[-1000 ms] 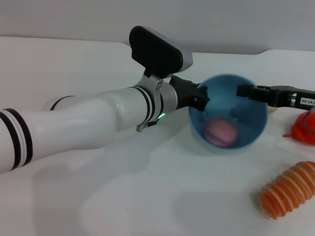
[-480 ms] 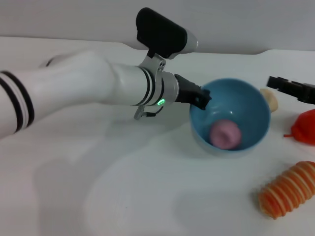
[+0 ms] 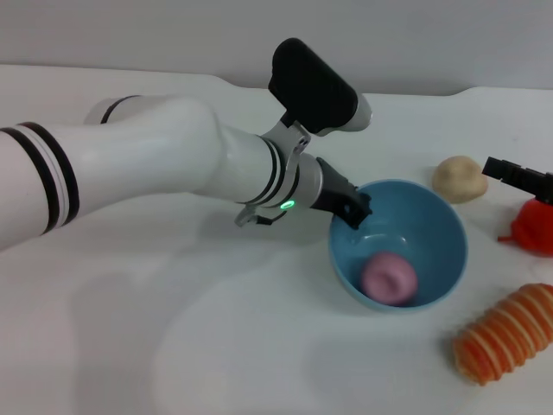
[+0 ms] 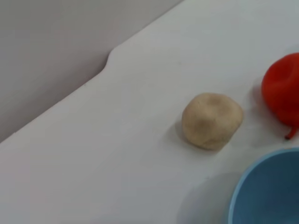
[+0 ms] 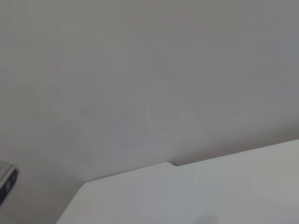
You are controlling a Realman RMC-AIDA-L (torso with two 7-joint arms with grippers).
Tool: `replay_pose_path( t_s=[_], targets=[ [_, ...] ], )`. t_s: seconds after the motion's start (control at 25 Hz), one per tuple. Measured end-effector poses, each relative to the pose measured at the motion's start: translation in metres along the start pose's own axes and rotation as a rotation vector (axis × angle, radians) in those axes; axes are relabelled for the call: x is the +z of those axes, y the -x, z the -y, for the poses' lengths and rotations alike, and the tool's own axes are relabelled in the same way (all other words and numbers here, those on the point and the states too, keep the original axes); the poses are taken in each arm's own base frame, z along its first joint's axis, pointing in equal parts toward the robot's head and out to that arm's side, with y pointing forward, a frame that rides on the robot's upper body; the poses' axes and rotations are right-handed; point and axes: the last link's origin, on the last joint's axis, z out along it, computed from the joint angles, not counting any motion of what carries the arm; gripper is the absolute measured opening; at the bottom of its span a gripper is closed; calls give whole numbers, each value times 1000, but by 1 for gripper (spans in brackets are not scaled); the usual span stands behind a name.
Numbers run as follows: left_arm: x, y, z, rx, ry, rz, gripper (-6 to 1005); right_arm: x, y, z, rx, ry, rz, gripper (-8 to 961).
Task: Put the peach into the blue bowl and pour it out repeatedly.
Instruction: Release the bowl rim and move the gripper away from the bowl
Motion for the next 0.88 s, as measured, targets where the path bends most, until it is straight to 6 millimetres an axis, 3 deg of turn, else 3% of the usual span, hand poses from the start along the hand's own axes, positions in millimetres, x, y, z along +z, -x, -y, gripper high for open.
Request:
replay_pose_path(
  t_s=[0.24,0.6,0.88],
  targets=[
    [1,6,0,-4,-2,18,18,5,-8,-3,-2,26,5,463],
    [-2,-1,-1,-7,1,-16,53,3,-12,-1,-4,23,19,479],
    [-7,-11,2,13,-31,-89,340,-4,-7,5,-37,-5,56,492]
  ],
)
